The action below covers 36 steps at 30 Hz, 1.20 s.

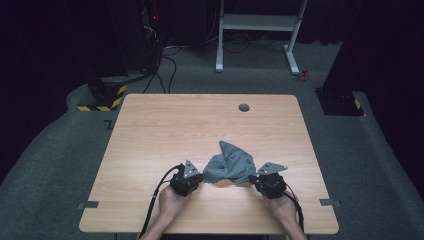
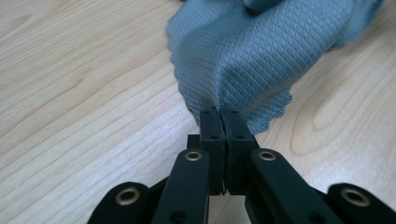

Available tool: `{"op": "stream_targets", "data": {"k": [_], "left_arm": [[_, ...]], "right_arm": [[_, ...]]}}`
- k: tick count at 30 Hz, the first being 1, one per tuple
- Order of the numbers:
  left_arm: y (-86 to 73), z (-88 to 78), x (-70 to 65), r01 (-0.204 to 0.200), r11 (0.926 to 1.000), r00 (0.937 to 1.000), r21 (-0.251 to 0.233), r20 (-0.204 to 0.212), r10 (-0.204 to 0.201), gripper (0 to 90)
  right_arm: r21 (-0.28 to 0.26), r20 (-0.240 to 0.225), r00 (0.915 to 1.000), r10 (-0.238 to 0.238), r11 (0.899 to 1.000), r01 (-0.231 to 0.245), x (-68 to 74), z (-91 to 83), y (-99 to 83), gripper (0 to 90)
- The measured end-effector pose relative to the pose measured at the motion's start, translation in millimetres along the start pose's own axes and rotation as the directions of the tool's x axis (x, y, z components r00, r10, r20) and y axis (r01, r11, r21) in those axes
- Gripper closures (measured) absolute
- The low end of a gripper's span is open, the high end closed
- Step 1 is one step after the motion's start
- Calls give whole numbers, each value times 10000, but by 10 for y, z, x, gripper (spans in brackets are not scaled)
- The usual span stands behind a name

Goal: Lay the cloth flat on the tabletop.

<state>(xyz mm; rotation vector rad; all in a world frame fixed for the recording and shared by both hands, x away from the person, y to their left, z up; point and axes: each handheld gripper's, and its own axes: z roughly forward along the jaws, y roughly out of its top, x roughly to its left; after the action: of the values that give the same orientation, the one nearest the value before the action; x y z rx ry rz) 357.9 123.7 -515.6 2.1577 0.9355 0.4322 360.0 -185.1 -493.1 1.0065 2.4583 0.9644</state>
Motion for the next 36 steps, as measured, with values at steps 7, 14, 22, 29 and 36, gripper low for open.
{"op": "stream_targets", "data": {"k": [7,14,22,29,36], "left_arm": [[-71,-224,70,36,9999,9997,140,243,-39,885],[-46,-279,1,-361,9970,9985,684,431,332,840],[76,-304,80,342,9994,9992,70,-203,-341,660],[414,133,185,502,9970,9982,588,-369,-481,546],[549,476,200,502,9937,9985,1006,-266,-477,554]], "right_arm": [[-114,-44,10000,-33,9999,32,-23,-139,-206,900],[-58,-578,9979,-301,9995,298,26,-134,-186,890],[-766,260,9978,617,9953,-595,-28,-112,-104,781],[-646,780,9927,916,9941,-867,-146,175,190,742],[-408,903,9846,1500,9883,-1468,-221,383,360,682]]}}
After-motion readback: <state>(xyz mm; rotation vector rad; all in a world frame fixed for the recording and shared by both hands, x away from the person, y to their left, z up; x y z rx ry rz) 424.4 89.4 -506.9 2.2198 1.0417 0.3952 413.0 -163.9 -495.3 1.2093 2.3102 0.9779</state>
